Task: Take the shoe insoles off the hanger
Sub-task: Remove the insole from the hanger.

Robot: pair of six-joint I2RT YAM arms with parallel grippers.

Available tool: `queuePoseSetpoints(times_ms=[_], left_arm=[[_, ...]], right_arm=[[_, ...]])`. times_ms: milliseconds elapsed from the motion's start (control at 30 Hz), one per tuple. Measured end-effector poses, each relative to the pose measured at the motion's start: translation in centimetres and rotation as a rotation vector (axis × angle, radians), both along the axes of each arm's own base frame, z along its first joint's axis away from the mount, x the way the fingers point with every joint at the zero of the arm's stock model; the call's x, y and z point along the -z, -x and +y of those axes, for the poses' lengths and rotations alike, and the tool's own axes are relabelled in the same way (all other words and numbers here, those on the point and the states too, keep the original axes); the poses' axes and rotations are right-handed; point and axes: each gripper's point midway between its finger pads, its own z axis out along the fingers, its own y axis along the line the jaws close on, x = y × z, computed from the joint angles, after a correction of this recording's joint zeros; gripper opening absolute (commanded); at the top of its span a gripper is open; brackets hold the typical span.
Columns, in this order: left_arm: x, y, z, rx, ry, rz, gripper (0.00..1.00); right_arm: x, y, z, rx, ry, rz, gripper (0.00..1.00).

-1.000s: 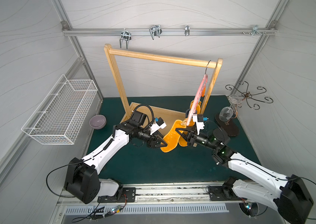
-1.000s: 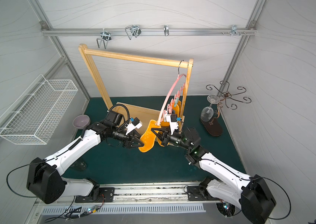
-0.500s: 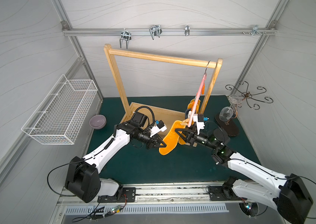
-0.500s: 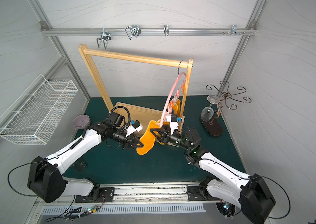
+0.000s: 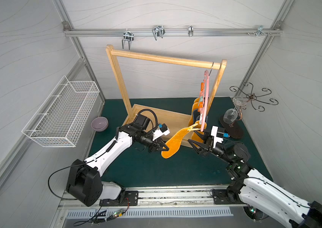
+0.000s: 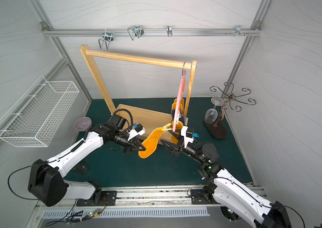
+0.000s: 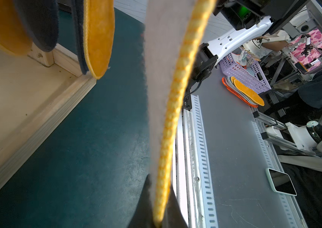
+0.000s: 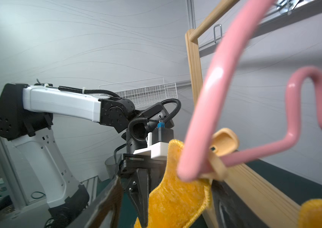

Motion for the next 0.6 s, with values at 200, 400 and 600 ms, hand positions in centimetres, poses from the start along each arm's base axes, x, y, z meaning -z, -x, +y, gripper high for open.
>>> queuePoseSetpoints(times_ms=[200,400,600], left_arm=[[0.8,0.8,-0.1,0.036,-0.013,-0.019,0.00],[1.1,1.0,-0.2,0.049,-0.020,-0.038,0.00],[1.2,1.3,-0.1,0.062,-0.020,-0.046,0.00]], right_arm=[[1.2,-0.7,-0.1,0.025,0.074,-0.045,0.72],[2.3,-3.7,-1.9,0.064,0.043,0.029,0.72],[2.3,-3.3,-1.5,-0.041,0.031,0.049,0.68]])
